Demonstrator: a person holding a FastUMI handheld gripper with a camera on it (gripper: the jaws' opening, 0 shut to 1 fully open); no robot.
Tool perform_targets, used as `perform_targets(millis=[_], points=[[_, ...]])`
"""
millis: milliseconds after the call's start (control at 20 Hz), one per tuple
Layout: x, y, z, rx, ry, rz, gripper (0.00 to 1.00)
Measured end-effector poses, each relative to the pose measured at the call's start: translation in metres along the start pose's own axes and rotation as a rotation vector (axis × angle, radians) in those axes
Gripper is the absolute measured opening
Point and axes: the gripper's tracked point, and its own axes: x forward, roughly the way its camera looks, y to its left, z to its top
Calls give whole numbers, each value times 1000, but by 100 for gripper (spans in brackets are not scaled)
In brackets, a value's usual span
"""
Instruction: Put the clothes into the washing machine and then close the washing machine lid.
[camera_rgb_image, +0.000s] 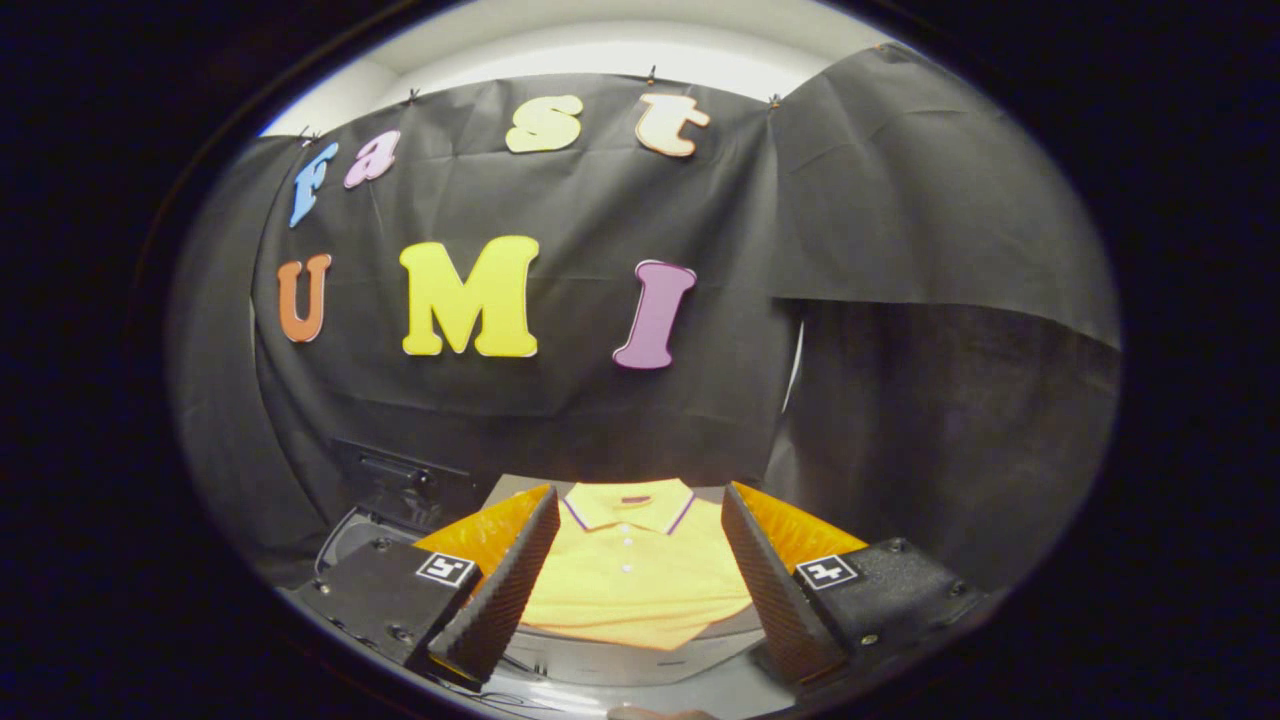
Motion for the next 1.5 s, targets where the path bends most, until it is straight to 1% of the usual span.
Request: perform_targets(millis=[150, 300, 400, 600, 700, 800, 900, 1050, 1100, 1200, 1400, 1500], points=[[50, 2, -7, 14, 70, 8, 100], [95, 6, -31, 32, 175, 23, 100], [117, 6, -52, 31, 245, 33, 100], [142, 2, -100, -9, 366, 25, 100], [148, 6, -120, -11, 411, 41, 100], [150, 3, -142, -12, 473, 36, 99], [155, 6, -143, -19, 469, 67, 98], [153, 10, -147, 39, 476, 85, 88], [152, 9, -149, 34, 490, 85, 84], [152, 11, -152, 5, 521, 94, 81], [154, 16, -148, -8, 498, 114, 52], [156, 19, -146, -13, 451, 112, 31]])
